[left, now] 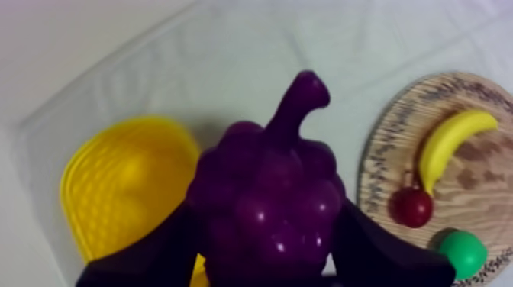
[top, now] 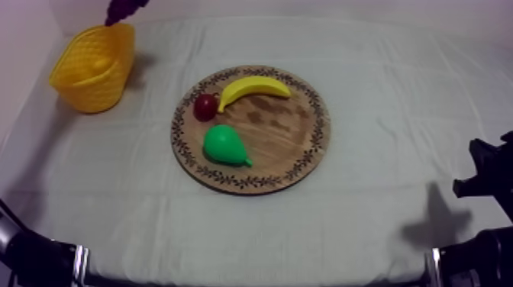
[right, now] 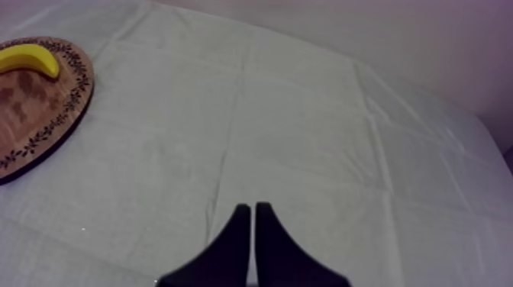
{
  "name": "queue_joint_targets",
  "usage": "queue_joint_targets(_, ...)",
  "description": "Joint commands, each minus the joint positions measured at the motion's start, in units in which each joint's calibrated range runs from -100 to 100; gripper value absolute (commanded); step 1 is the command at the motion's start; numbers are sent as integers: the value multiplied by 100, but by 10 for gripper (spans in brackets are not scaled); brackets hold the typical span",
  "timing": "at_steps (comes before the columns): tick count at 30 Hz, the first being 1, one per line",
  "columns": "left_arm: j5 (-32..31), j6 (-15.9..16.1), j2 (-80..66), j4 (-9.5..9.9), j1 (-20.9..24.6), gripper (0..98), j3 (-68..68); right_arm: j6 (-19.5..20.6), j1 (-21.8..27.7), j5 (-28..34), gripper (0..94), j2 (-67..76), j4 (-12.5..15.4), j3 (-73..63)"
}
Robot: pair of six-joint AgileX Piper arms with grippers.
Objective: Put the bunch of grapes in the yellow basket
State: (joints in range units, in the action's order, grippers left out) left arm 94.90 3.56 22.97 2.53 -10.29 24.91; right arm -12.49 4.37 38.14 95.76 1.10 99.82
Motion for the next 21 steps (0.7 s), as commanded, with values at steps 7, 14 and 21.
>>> queue_joint_targets(7, 17, -148, -91, 25, 569, 377, -94, 1, -1, 0, 3, 0, 0, -4)
queue_joint_targets(14, 136, -233, -150, 23, 833, 391, -99, 1, -1, 0, 3, 0, 0, -4)
queue_joint_targets(21, 41, -227, 157, -35, 959, 431, -280, 1, -1, 0, 3, 0, 0, -4)
